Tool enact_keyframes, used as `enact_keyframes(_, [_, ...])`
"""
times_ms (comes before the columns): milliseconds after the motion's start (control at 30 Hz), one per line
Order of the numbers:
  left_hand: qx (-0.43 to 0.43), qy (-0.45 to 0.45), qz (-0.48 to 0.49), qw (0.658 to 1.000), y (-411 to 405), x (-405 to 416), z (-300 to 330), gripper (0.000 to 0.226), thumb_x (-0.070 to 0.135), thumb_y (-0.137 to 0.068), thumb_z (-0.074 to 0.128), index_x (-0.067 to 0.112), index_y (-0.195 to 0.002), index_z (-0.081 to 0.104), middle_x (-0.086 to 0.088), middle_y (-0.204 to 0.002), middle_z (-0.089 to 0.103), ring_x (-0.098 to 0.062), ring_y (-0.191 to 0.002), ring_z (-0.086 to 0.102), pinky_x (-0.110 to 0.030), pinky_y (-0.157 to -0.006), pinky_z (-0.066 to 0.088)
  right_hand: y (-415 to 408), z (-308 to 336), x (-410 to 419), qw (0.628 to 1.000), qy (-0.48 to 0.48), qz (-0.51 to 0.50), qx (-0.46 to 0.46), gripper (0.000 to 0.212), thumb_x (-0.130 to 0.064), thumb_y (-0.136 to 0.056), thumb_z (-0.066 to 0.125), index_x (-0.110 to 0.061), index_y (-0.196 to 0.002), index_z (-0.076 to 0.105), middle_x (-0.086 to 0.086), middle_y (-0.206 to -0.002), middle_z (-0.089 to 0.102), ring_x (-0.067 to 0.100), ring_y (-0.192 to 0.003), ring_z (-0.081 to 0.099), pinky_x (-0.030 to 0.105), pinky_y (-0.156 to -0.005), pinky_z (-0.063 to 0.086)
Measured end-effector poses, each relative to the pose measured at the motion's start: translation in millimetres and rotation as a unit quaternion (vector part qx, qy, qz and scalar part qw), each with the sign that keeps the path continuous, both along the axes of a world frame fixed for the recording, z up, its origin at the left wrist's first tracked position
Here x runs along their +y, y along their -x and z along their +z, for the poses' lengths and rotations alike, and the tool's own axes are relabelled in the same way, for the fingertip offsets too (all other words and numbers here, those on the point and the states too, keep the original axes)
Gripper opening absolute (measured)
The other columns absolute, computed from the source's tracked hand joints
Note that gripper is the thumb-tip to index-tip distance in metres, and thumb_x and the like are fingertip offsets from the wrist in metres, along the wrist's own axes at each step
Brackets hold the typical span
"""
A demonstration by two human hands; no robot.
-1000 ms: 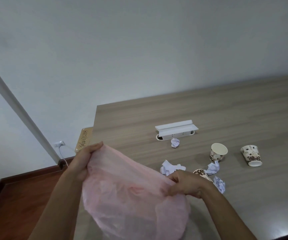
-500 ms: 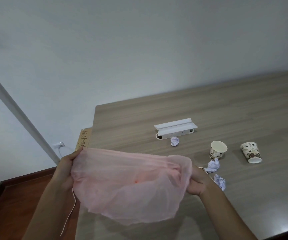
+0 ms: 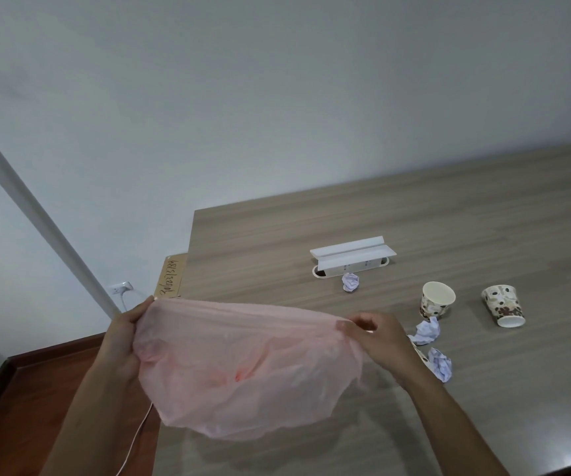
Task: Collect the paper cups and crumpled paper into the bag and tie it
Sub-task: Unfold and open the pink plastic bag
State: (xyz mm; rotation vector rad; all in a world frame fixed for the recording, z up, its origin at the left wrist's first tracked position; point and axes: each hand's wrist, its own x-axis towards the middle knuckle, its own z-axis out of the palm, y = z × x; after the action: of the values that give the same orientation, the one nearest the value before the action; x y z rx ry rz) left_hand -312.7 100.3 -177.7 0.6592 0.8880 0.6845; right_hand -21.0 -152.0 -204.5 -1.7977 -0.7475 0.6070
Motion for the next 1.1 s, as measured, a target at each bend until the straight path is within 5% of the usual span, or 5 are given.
enact_keyframes(200, [0.005,0.022,-0.009,1.000,-20,0,-19,0.055,0.026,-0.084,0.067,0.011,-0.135,0.057,-0.011,-0.138,0.059,-0.030,-0.129,0.054,-0.048,-0.111,0.037,-14,1,-9,0.806,-0.139,0.061,0.572,0.046,0.002,-0.057,0.088,0.013,-0.098,0.070,0.026,-0.092,0.071,0.031,-0.077,0.073,0.040,-0.071,0.061])
enact_keyframes(400, [0.085,-0.006,-0.043,0.995,-38,1,-32,0.036,0.019,-0.089,0.060,0.004,-0.122,0.064,-0.016,-0.114,0.069,-0.034,-0.110,0.062,-0.047,-0.102,0.045,-16,-14,-13,0.761,-0.214,0.042,0.611,0.062,0.008,-0.009,0.094,0.008,-0.067,0.074,0.020,-0.064,0.068,0.028,-0.055,0.070,0.034,-0.046,0.057])
enact_keyframes(600, [0.323,-0.384,-0.174,0.847,-63,-19,-20,0.034,0.037,-0.097,0.055,0.023,-0.128,0.063,0.007,-0.130,0.056,-0.014,-0.118,0.050,-0.039,-0.106,0.034,7,14,0,0.840,-0.158,0.019,0.518,0.062,0.005,-0.102,0.031,0.011,-0.048,0.059,0.014,-0.041,0.058,0.008,-0.034,0.059,0.012,-0.040,0.046])
enact_keyframes(767, [0.260,-0.432,-0.454,0.734,-118,-76,15,0.050,0.063,-0.087,0.052,0.023,-0.112,0.070,0.007,-0.112,0.072,-0.013,-0.103,0.067,-0.032,-0.094,0.049,6,20,16,0.854,-0.102,0.091,0.503,0.057,-0.022,-0.010,0.100,-0.008,-0.053,0.065,0.004,-0.052,0.054,0.014,-0.044,0.056,0.019,-0.046,0.048])
enact_keyframes(1100, [0.033,-0.029,-0.220,0.974,-99,-51,48,0.040,0.028,-0.094,0.056,0.002,-0.072,0.076,-0.013,-0.074,0.070,-0.026,-0.067,0.071,-0.032,-0.065,0.059,-5,-6,-14,0.835,-0.094,0.195,0.505,0.048,-0.022,-0.029,0.100,-0.006,-0.067,0.076,0.008,-0.065,0.070,0.018,-0.059,0.069,0.027,-0.057,0.055])
